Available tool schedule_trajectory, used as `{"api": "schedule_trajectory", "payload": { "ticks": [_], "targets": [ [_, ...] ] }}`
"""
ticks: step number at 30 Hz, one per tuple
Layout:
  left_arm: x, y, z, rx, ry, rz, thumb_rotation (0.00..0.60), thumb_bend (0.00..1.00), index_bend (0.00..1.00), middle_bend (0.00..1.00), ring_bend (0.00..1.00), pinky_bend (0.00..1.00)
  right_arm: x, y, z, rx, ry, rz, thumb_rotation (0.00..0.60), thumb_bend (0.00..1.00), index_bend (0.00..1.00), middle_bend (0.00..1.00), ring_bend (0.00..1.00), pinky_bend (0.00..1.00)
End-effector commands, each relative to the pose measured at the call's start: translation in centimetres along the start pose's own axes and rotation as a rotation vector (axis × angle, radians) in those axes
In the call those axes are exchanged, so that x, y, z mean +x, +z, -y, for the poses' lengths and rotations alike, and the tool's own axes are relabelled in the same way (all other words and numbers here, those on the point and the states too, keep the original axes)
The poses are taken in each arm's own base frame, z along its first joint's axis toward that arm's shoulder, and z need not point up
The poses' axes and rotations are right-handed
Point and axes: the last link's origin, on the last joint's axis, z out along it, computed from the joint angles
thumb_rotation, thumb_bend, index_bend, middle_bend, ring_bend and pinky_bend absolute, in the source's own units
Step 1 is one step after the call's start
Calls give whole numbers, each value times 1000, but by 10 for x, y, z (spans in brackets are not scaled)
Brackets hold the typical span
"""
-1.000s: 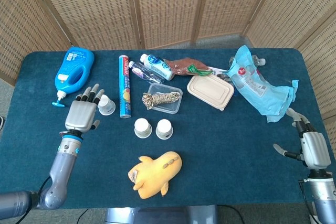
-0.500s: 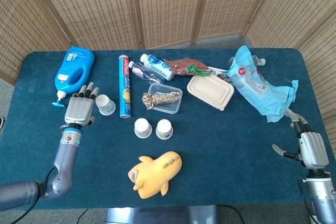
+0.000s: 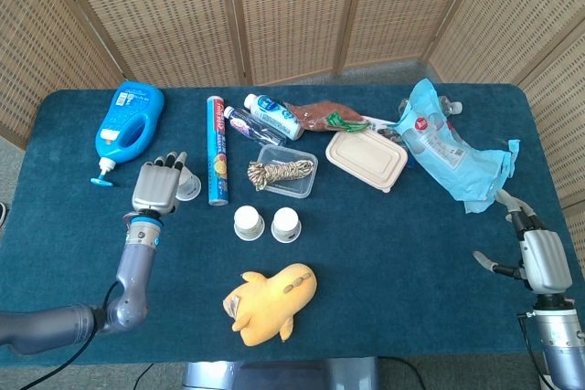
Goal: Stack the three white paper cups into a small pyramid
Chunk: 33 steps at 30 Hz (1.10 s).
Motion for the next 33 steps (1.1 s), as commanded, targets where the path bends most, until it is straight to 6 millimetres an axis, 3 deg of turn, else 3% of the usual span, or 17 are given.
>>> {"api": "schedule_trajectory", "payload": {
  "ticks": [1,7,26,33],
  "targets": [
    [3,2,-4,5,12,-15,600,299,154,251,312,477,0,0,0,-1,1,-1,600,36,0,204,148,339],
    [9,5,-6,37,44,-34,600,311,224,336,386,523,0,0,-1,-6,6,2,600,38,0,204,149,339],
    [3,14,-9,46,84,-35,600,320,234,330,385,542,-2,0,-2,-10,9,12,600,37,0,204,148,339],
    [0,15,-15,42,75,-31,600,321,257,393,413,558,-2,0,-2,-12,17,13,600,37,0,204,149,339]
  ]
}}
